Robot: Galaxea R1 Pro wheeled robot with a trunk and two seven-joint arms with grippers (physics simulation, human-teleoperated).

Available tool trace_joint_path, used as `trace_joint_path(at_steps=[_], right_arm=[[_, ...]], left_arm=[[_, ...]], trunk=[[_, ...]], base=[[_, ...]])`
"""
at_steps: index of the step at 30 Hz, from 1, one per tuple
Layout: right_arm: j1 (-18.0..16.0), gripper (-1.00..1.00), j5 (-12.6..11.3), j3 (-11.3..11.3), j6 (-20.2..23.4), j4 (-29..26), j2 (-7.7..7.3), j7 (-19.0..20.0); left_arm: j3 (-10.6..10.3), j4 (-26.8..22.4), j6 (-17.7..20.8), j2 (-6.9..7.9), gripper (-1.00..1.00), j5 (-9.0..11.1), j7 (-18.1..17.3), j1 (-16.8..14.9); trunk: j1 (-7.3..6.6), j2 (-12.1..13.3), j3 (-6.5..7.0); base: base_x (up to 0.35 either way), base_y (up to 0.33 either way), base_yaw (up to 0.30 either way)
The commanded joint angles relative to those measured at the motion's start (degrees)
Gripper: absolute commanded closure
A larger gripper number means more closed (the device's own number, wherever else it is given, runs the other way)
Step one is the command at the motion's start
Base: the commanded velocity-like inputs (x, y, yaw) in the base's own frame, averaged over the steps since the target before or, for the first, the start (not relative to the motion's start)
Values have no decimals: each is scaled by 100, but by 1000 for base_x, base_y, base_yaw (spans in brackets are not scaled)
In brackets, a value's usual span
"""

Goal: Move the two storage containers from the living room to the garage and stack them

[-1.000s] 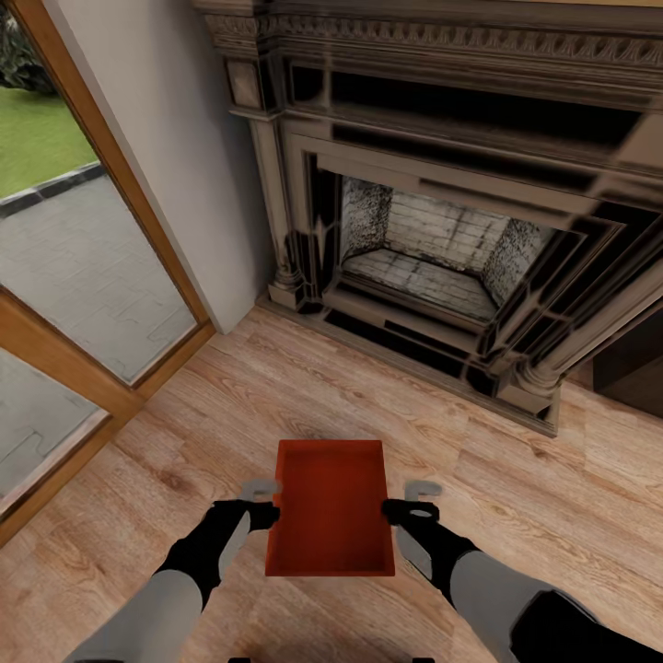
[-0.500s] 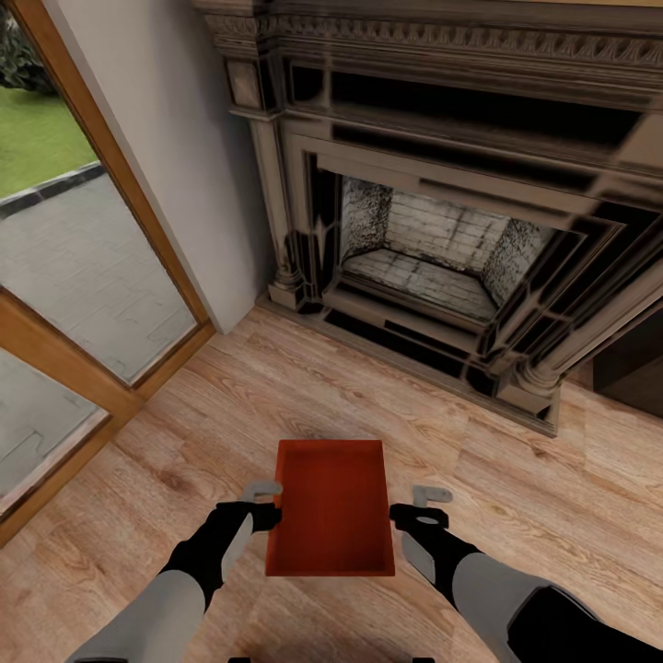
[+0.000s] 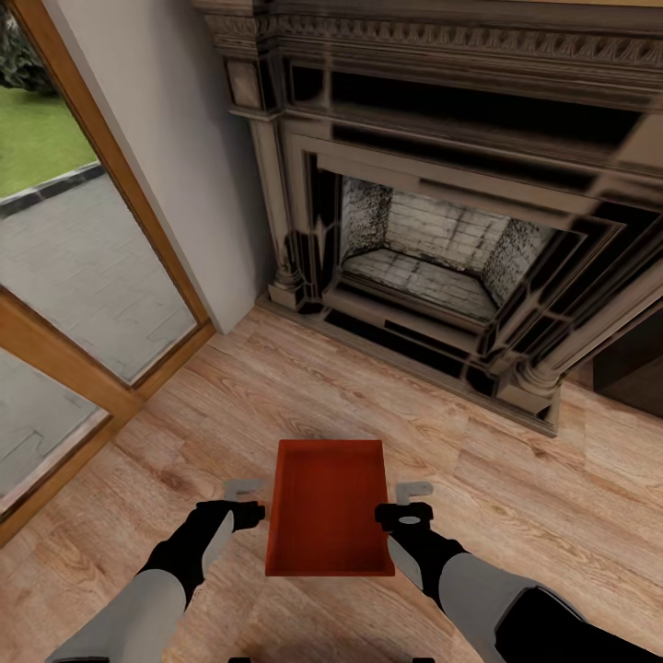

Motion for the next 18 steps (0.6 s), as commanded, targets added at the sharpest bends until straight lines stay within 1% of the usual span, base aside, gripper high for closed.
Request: trace_joint_path(at_steps=[1,3,5,12,18], right_arm=[[-3,-100,-43,48,5,-5,-2,-27],[-3,-100,-37,48,5,-7,-4,-27],[-3,-100,-35,48,5,-8,-5,-27],[-3,-100,-41,44,-38,-8,-20,-27],[-3,-100,-49,40,-56,-7,-31,-27]], left_arm=[[21,-10,29,35,-100,107,20,-1],[20,-1,27,82,-100,188,17,1],[20,15,26,95,-100,214,18,2],[20,-63,-35,69,-100,225,20,0],[9,-270,-68,45,-100,211,64,0]], trunk=[[0,-3,-4],[0,-3,-4],[0,-3,-4],[0,-3,-4],[0,-3,-4]], base=[[0,0,0],[0,0,0],[0,0,0],[0,0,0],[0,0,0]])
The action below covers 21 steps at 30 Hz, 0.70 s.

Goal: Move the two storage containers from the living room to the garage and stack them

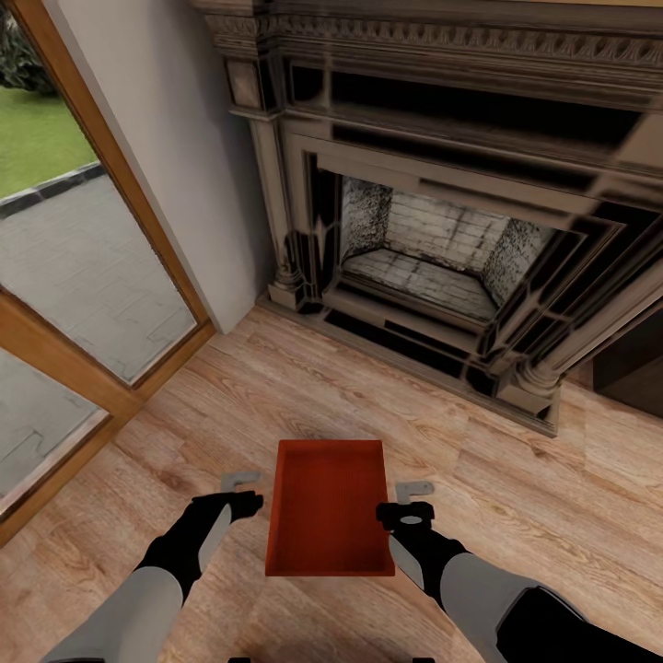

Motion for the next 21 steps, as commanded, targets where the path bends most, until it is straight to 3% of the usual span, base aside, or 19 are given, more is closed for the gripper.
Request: trace_joint_path(at_steps=[1,11,21], right_arm=[[-3,-100,-53,49,-1,-3,-1,-26],[-3,-100,-62,41,-1,-4,-13,-26],[-3,-100,-63,40,-1,-4,-10,-26]], left_arm=[[17,-26,33,-10,-100,54,22,1],[19,-127,97,-131,-100,59,11,0],[19,-125,107,-130,-100,61,2,-1]], trunk=[[0,-3,-4],[0,-3,-4],[220,-404,-183]], base=[[0,0,0],[0,0,0],[0,0,0]])
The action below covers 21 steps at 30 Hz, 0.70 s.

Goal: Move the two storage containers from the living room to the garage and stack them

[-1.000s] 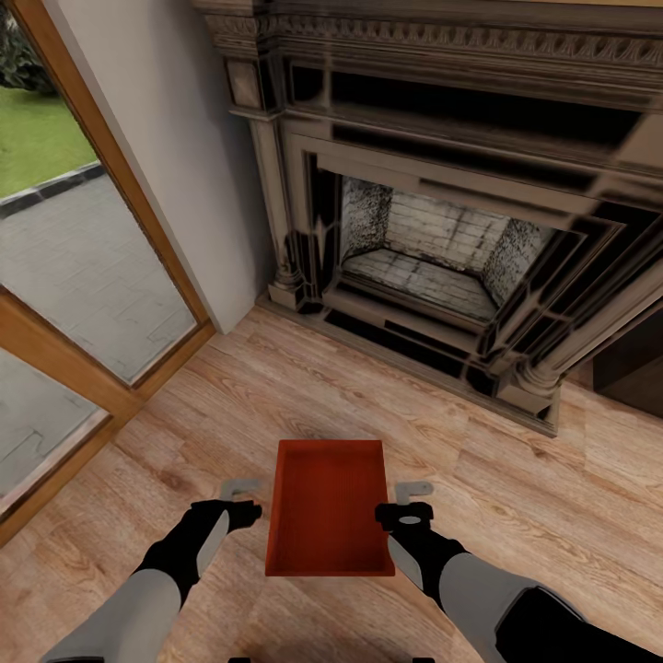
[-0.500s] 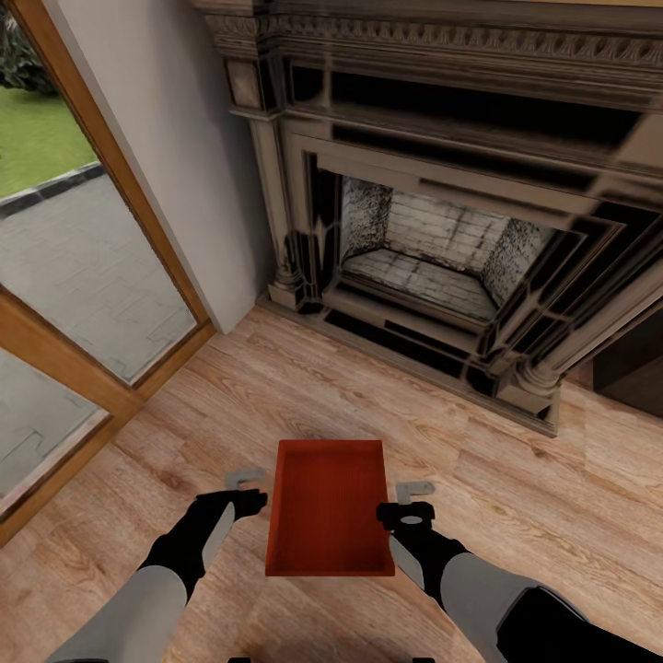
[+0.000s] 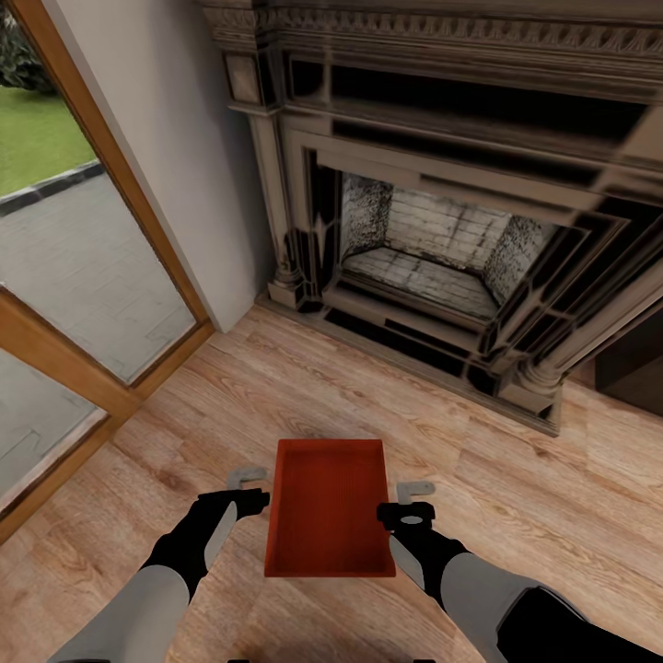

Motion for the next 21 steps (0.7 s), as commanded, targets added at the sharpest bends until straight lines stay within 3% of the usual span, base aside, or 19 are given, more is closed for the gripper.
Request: trace_joint_path(at_steps=[1,6,21], right_arm=[[-3,-100,-52,49,-1,-2,0,-26],[-3,-100,-52,49,18,-28,1,-26],[-65,-100,-50,49,77,-482,35,-26]], left_arm=[[15,-10,30,-4,-100,51,29,1],[15,-14,30,-4,-100,50,29,2],[7,-15,30,0,-100,41,29,0]], trunk=[[23,-44,-22],[133,-245,-112],[133,-245,-112]], base=[[0,0,0],[0,0,0],[0,0,0]])
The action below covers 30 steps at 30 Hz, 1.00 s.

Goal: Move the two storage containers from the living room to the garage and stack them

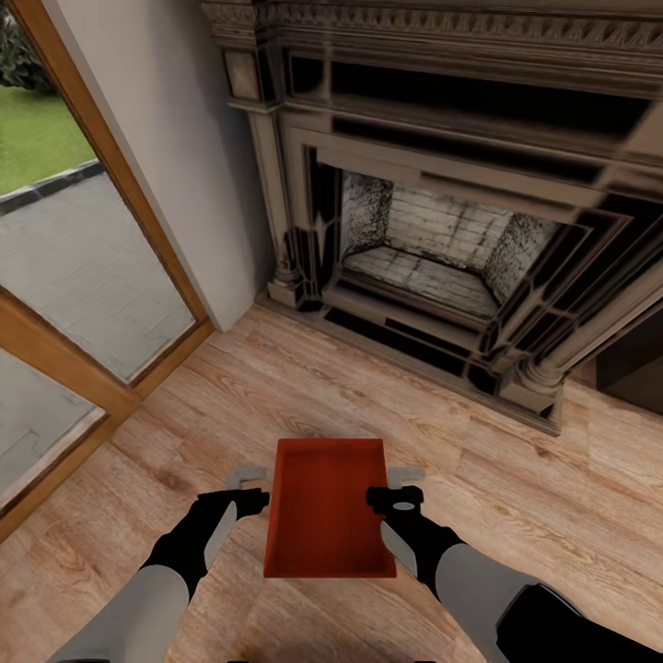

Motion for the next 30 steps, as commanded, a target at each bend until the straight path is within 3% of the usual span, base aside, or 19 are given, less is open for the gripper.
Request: trace_joint_path(at_steps=[1,18,23,30], right_arm=[[-13,-100,-48,48,7,-6,-5,-33],[-29,-100,-49,48,-5,71,4,-32],[-29,-100,-43,48,-3,71,7,-32],[-29,-100,-40,48,-1,71,7,-31]], left_arm=[[16,-10,30,-6,-100,50,29,-3],[6,-10,30,-5,-100,26,29,-2],[1,-10,30,0,-100,25,29,0],[-2,-10,30,1,-100,13,29,-1]], trunk=[[0,-2,-4],[374,-684,-309],[374,-684,-309],[527,-965,-434]], base=[[0,0,0],[0,0,0],[0,0,0],[0,0,0]])
